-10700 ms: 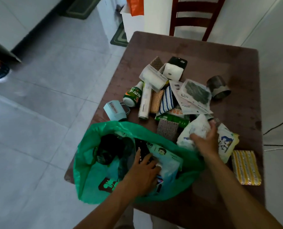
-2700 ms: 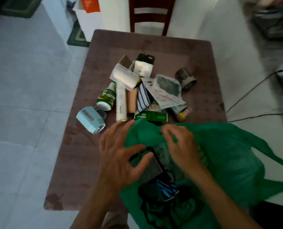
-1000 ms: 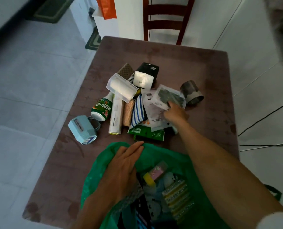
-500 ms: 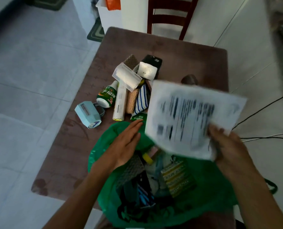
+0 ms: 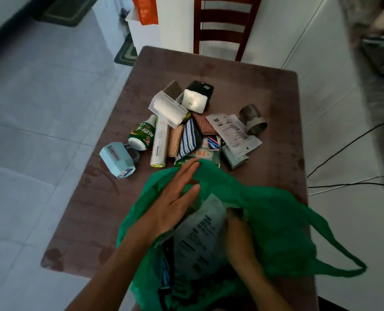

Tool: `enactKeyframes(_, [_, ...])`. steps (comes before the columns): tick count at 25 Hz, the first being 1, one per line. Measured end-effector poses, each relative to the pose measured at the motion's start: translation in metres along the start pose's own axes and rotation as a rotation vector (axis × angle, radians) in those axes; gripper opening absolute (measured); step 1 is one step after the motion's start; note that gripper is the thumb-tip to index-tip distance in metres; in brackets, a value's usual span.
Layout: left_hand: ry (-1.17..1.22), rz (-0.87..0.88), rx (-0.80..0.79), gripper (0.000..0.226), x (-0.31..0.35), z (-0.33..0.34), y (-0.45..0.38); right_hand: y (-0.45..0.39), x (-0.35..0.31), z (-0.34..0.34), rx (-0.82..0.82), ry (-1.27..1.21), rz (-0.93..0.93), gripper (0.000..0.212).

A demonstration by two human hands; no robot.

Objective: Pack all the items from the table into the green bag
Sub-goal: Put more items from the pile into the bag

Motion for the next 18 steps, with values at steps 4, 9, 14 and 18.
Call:
enactKeyframes(4, [-0.132,-0.027,-0.003,0.053,-0.001,0.006,-0.001,0.056,-0.062,-0.080,0.464,0.163,-0.448,0.024])
enactKeyframes(9, [-0.887,0.187,0.330,0.035,0.050,-0.002,0.024,-0.068,-0.102,-0.162,0.489,-0.153,-0.392,0.032])
enactKeyframes(14, [-1.133,-0.049,0.317,0.030,0.027,-0.011,0.030,-0.242,-0.046,-0.145,0.178,0.195,0.033,0.046])
enactKeyframes(18, [-0.981,-0.194,0.221,0.034,-0.021,-0.021,0.018,-0.240,-0.057,-0.175,0.377,0.193,-0.119,0.031])
Point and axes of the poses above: each hand's wrist, its own y-axis away from the middle knuckle, its own z-axis out of the palm, x = y × z, the point moved 9 cm from there along -y, towards the middle knuckle, and after that the axes turned 15 degrees about -x, right-handed, at the moved point
